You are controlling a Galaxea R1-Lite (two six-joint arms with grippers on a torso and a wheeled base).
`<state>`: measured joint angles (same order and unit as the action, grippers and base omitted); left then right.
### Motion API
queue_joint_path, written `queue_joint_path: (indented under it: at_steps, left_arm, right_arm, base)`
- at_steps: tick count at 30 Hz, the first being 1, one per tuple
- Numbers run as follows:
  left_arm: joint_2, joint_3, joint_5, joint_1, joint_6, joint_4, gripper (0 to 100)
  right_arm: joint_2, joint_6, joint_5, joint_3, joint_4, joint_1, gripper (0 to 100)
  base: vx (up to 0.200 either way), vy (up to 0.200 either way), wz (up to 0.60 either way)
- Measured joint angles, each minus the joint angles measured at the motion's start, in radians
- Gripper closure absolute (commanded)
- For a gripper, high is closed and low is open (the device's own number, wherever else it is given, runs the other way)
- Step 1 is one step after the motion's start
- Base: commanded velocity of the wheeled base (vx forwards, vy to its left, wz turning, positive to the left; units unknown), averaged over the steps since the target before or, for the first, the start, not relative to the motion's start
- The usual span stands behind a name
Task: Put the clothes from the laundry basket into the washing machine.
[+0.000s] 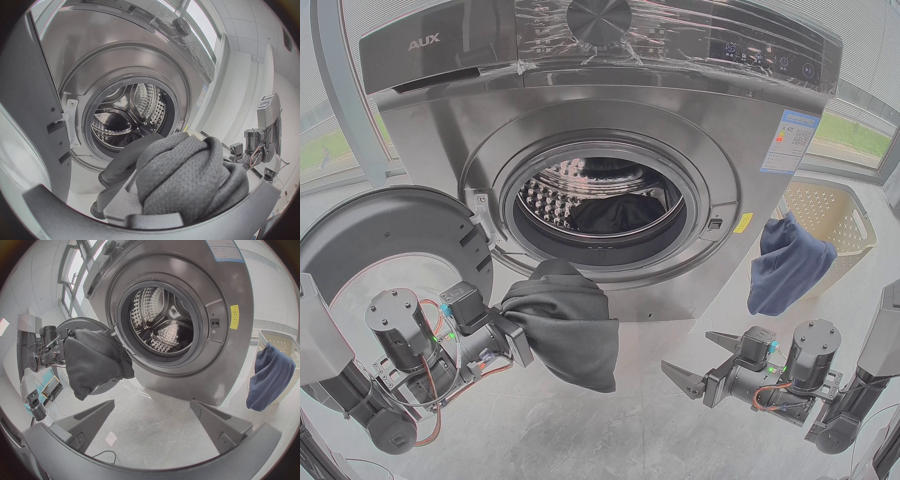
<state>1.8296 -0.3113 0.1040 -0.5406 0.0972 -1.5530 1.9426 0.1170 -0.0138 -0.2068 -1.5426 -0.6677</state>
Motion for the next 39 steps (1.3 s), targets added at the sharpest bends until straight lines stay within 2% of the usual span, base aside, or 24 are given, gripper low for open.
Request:
queue_joint_path:
  at_steps: [19,27,34,37,39]
  left_arm:
    - [0.026,0.006,0.001,-0.026,-0.004,0.000,100]
    - [0.039,0.007,-0.003,-0.046,-0.004,0.000,100]
    - [0.066,-0.004,-0.008,-0.100,-0.005,0.000,100]
    - [0.100,-0.029,-0.022,-0.114,-0.009,0.000,100]
    - [0.139,-0.064,-0.050,-0.122,-0.014,0.000,100]
  right_arm:
    - [-0.004,0.001,-0.002,0.002,0.000,-0.006,0]
    - [-0.006,0.000,0.000,0.022,0.000,-0.018,0]
    - [-0.020,0.001,-0.001,0.050,0.000,-0.069,0]
    - [-0.028,0.002,-0.002,0.060,0.001,-0.087,0]
    - [-0.033,0.002,-0.002,0.069,0.001,-0.095,0]
  base:
    - [0.200,0.000,0.00]
    - [0.000,0.000,0.00]
    - [0.000,0.000,0.00]
    - [0.000,0.000,0.00]
    - [0.000,0.000,0.00]
